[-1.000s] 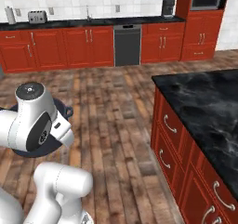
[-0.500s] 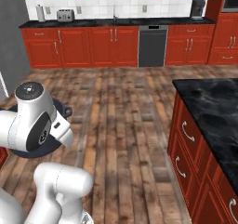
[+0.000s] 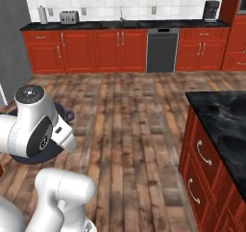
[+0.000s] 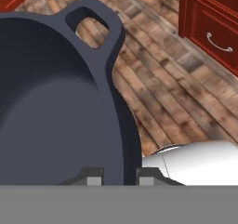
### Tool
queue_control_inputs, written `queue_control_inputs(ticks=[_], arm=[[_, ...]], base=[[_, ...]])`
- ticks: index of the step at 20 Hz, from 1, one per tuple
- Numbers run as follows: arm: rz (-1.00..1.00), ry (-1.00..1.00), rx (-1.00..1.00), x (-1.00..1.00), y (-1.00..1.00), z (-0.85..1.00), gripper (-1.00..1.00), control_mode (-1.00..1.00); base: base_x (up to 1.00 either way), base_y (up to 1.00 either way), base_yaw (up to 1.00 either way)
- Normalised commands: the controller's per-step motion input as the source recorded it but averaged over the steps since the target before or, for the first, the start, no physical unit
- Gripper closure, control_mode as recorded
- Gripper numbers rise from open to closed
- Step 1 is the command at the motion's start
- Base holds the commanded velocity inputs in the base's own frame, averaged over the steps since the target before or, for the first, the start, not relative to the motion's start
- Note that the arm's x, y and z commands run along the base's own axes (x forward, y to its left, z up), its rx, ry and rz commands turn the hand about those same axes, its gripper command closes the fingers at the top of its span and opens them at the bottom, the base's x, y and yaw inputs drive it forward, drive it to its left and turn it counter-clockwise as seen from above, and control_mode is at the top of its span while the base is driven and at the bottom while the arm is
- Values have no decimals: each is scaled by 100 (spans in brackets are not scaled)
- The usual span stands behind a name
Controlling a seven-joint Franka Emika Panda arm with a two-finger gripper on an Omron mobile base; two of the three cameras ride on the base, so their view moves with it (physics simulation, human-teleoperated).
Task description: Move the pot and pan from the stove into the sink.
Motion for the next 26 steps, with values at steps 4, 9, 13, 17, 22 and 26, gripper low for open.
queue_control_inputs(ticks=[4,9,13,17,22,26], arm=[[0,0,0,0,0,0,100,100],[0,0,0,0,0,0,100,100],[0,0,0,0,0,0,100,100],[0,0,0,0,0,0,100,100],[0,0,0,0,0,0,100,100],[0,0,0,0,0,0,100,100]], base=[[92,0,6],[97,0,6],[100,0,6],[100,0,6],[100,0,6],[100,0,6]])
